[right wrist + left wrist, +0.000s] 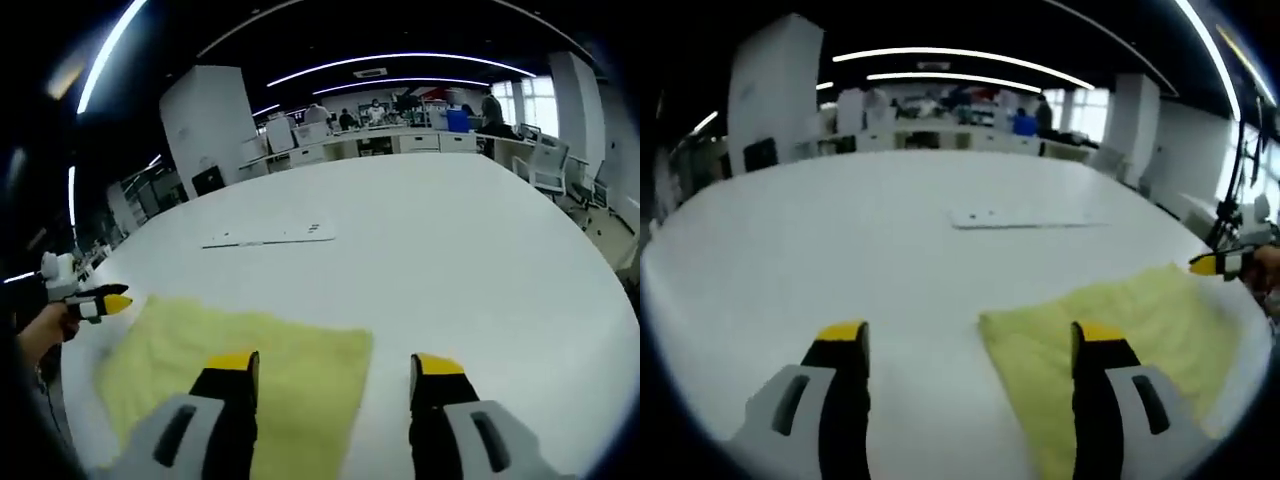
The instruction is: Fold the garment on the visible template until the final outline fits inside the template.
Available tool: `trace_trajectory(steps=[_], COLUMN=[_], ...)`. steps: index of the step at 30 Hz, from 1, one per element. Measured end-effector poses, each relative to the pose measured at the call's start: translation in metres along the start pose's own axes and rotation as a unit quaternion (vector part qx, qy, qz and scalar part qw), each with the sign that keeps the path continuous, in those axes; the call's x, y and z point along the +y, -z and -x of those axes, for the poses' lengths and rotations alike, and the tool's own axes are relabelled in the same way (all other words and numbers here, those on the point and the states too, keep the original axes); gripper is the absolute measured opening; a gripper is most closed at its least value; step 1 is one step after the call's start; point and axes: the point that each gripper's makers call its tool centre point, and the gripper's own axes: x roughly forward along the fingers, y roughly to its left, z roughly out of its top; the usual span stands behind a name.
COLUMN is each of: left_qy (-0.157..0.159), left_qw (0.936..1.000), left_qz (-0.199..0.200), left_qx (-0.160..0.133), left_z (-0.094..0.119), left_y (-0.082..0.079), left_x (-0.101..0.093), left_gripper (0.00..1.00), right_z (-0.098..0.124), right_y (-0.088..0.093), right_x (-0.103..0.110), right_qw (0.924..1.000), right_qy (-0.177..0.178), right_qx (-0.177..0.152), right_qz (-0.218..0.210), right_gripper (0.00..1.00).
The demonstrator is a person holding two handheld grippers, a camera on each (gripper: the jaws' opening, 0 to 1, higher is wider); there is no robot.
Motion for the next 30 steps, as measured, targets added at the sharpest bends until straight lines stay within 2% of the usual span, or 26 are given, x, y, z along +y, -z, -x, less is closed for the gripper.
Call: trace_trajectory(steps=[6,14,24,30], left_qy=[0.022,0.064,0.087,0.102], left_qw=[0.9995,0.9968,0.9937,0.9926], left_qz=[-0.021,-0.043,-0.061,-0.037], left_qx=[0.002,0.019,0.036,0.053], left_z=[0.018,0.041,0.068,0.08], left_y=[0.001,0.016,0.034,0.052], left_x=[-0.007,-0.021,-0.031,-0.04], left_gripper=[0.9,0.98,0.97,0.91], right_z=[0.018,0.045,0.071,0.083], right_y=[0.011,0.023,0.047,0.06], right_x=[0.012,0.024,0.033,0.036], right_qw=[0.9992,0.9982,0.9969,0.9962], right_qy=[-0.02,-0.038,-0.053,-0.057], right_qx=[0.028,0.036,0.052,0.06], right_qz=[0.021,0.028,0.028,0.027], right_gripper=[0.72,0.74,0.72,0.7])
